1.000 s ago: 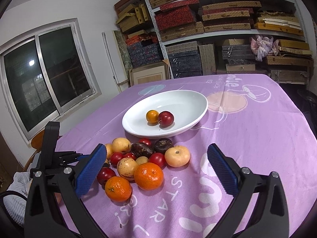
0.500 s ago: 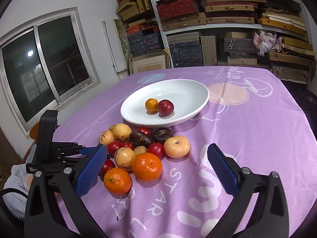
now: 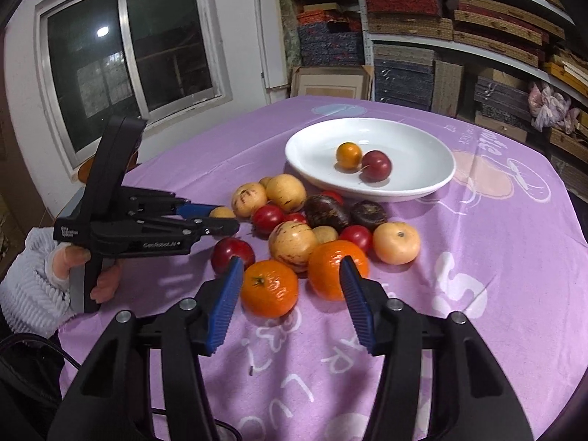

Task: Organize fruits
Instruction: 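Grasp a tangerine with the right tool while the left tool grasps a small yellow fruit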

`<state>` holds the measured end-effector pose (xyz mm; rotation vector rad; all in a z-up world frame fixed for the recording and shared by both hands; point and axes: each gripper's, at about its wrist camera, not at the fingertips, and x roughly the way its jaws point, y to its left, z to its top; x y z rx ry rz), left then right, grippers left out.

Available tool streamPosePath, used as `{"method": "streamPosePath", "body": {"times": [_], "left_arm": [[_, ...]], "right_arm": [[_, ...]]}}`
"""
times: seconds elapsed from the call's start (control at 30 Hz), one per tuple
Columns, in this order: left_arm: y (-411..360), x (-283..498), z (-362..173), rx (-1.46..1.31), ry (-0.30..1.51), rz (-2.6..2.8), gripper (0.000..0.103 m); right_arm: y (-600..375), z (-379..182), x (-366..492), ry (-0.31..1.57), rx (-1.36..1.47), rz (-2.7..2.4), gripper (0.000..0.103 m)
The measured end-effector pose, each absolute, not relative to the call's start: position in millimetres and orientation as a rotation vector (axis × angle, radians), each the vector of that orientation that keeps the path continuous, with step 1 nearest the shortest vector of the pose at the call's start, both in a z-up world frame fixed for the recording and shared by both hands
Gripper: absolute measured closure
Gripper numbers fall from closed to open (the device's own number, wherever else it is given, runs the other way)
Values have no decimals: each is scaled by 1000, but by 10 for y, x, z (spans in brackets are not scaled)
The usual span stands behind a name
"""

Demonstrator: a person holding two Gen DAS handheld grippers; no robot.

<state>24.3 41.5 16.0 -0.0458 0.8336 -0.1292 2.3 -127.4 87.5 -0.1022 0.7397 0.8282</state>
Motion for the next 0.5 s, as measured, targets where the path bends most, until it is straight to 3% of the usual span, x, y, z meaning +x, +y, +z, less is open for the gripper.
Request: {"method": "streamPosePath", "body": {"times": [0.37,0.43,0.5], "left_arm": [[362,238,152,-33,839,-145,74],[345,234,140,-27,840,-145,74],[344,232,144,-30,837,-147,74]], "right_arm": [[-823,516,-1,853,-236,815,48],[-839,531,4,841,-210,803,59],[-850,537,3,838,-210,794,59]]}}
